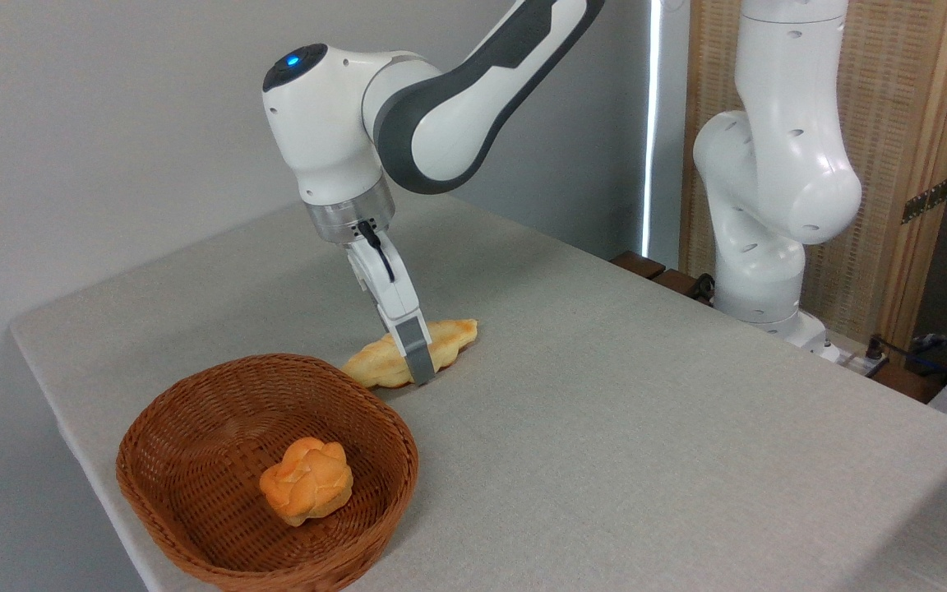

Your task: Put bread into the basket

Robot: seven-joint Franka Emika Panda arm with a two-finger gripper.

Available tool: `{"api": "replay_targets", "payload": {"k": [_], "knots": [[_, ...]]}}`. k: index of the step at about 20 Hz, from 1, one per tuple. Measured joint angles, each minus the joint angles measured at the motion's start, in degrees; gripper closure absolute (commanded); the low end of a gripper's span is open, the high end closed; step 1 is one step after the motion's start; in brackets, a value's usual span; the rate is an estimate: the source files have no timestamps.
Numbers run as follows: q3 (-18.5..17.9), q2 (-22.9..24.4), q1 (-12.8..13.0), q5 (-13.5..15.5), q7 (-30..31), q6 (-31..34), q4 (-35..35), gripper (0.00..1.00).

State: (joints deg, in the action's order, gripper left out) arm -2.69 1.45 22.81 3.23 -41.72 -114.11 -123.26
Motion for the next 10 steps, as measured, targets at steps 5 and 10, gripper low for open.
{"api": "replay_targets", "payload": {"k": [5, 10], "knots": [[0.0, 0.0, 0.0, -0.1, 0.0, 0.0, 0.1, 0.42], [0.0, 0.2, 0.0, -0.1, 0.0, 0.0, 0.2, 0.53]]}}
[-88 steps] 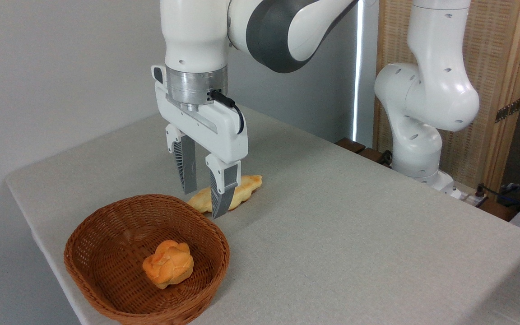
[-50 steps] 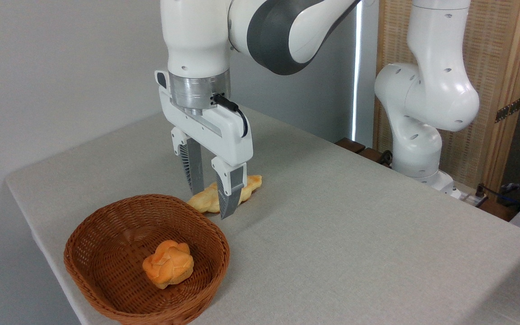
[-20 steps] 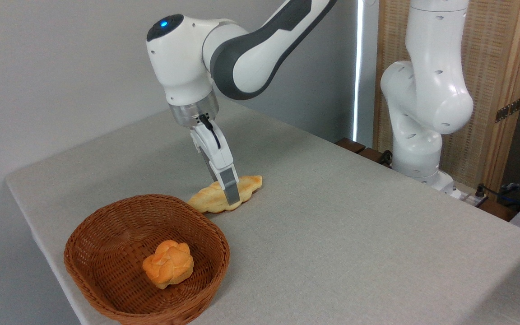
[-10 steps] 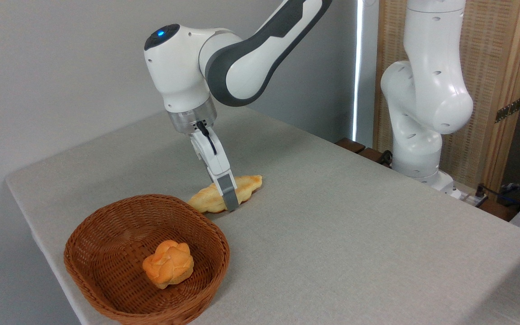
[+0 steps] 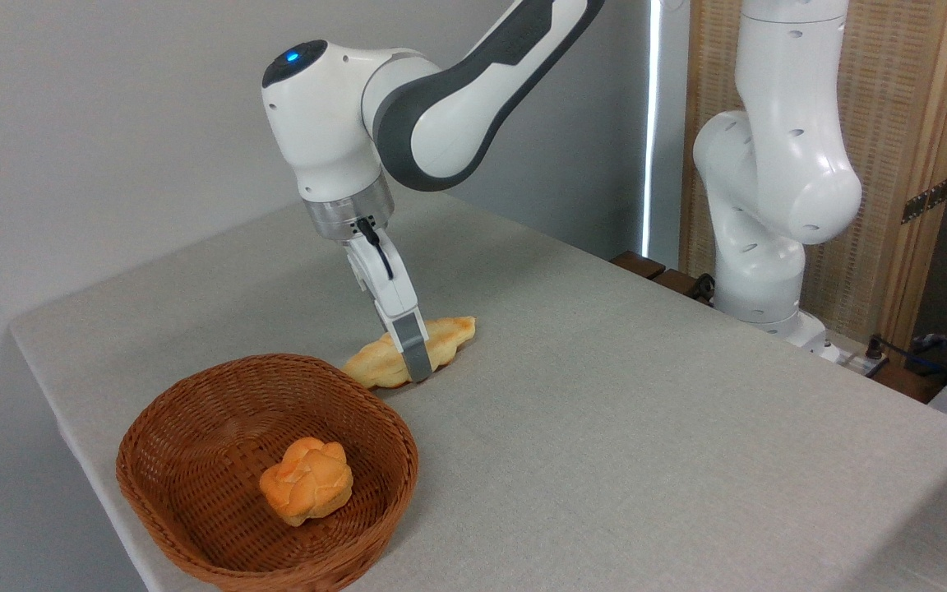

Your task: Put bread into the basket

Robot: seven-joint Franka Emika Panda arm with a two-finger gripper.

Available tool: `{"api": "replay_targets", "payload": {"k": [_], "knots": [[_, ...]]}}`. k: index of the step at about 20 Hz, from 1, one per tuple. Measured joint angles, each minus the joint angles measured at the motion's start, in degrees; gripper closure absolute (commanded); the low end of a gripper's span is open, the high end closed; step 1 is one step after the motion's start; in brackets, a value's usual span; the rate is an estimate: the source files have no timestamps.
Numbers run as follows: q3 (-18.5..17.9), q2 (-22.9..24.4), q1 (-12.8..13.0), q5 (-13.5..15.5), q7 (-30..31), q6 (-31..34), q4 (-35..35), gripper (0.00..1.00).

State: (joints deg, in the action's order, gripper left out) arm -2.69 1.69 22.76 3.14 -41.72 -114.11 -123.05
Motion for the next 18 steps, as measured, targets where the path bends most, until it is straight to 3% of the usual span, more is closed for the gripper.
{"api": "replay_targets", "payload": {"k": [9, 18], "knots": [[0.2, 2.3, 0.1, 0.0, 0.2, 0.0, 0.1, 0.52], [2.9, 4.5, 0.0, 0.0, 0.6, 0.0, 3.4, 0.5]]}}
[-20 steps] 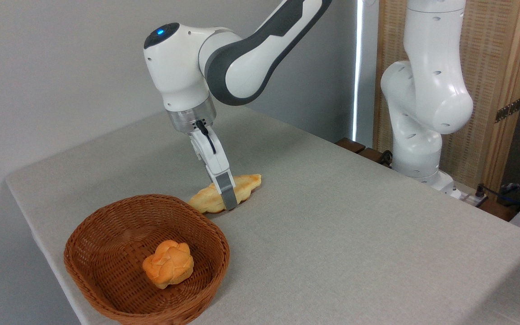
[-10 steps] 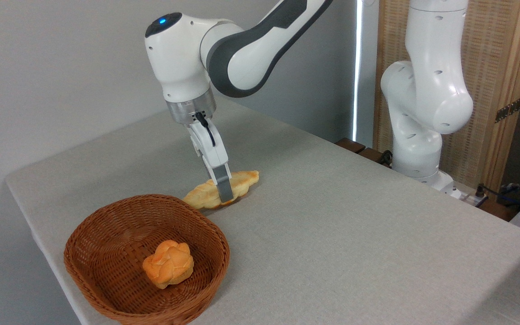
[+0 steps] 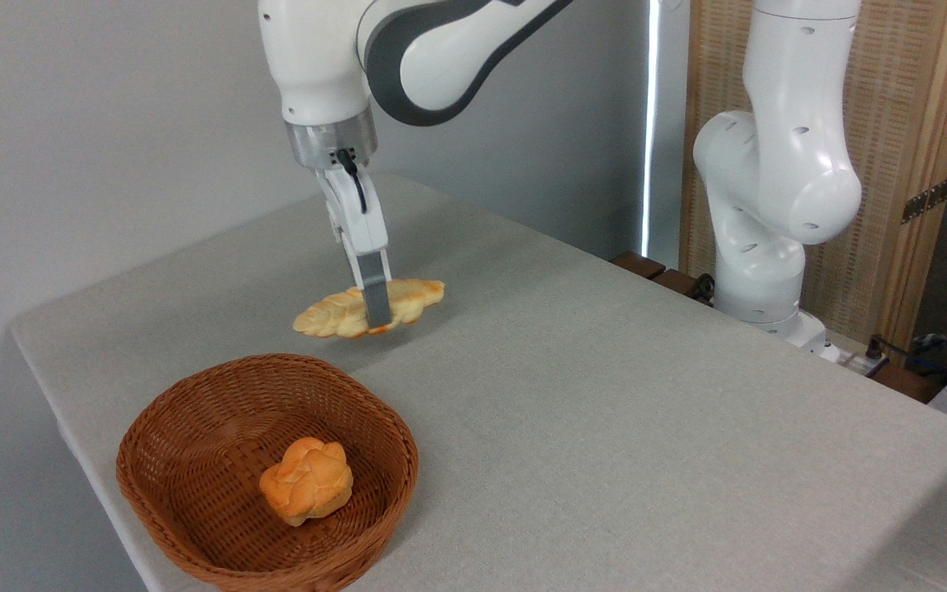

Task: Put bread into the basket
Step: 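Lift the held bread roll and carry it over the wicker basket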

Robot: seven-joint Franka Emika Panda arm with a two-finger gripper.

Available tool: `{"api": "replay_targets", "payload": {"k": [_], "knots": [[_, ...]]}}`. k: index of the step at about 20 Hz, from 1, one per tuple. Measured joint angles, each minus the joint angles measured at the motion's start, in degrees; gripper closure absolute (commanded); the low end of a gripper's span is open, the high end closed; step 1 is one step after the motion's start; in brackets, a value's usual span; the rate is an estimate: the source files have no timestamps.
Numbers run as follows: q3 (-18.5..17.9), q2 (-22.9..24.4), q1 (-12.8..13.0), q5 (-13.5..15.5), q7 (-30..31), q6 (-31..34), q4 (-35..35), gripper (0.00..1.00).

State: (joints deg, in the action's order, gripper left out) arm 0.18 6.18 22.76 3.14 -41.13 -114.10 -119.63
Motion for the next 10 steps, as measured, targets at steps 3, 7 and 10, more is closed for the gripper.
{"api": "replay_targets", "payload": {"k": [3, 7, 10], "knots": [[-0.9, 0.0, -0.7, 0.1, 1.0, -1.3, 2.4, 0.48], [-4.3, -0.4, -1.7, 1.9, 1.2, -7.9, 3.3, 0.42], [-5.4, -1.8, -2.0, 2.3, 1.1, -13.0, 3.3, 0.31]]}}
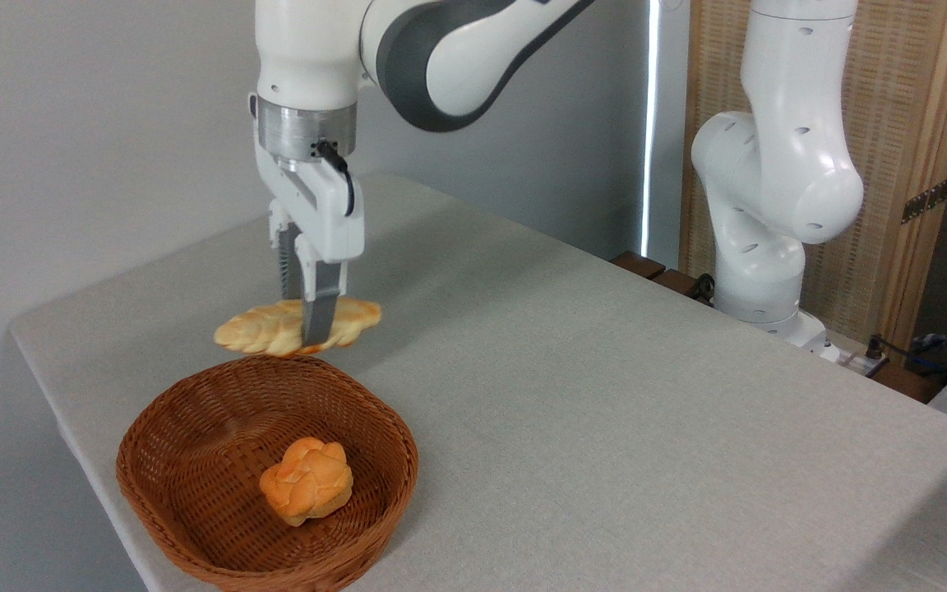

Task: Put bread into the basket
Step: 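Lift the held bread roll and carry it over the wicker basket, then lower the bread roll into the basket beside the orange bun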

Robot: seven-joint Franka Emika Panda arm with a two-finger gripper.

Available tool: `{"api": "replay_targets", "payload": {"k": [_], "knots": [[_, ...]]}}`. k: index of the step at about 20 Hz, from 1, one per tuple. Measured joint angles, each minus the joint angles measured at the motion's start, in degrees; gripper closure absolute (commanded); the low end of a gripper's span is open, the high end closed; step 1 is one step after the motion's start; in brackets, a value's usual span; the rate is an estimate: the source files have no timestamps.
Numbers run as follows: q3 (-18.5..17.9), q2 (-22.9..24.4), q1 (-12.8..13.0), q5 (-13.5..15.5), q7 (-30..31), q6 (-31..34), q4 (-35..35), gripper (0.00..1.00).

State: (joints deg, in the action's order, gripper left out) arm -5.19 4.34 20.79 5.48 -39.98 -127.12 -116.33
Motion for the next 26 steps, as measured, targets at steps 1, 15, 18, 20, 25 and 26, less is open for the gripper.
{"api": "replay_targets", "payload": {"k": [1, 15, 18, 20, 25, 26], "knots": [[-0.1, -0.8, 0.0, 0.1, 0.1, -2.3, 0.0, 0.28], [-1.5, -6.7, -0.8, 6.5, 3.1, -17.1, 0.1, 0.0], [-1.5, -6.9, -0.8, 6.5, 3.1, -17.1, 0.1, 0.0], [-1.5, -7.0, -0.8, 6.5, 3.1, -17.1, 0.1, 0.0], [-1.5, -7.0, -0.8, 6.5, 3.1, -17.1, 0.6, 0.0], [-1.5, -7.0, -0.8, 6.5, 3.1, -17.1, 0.8, 0.0]]}}
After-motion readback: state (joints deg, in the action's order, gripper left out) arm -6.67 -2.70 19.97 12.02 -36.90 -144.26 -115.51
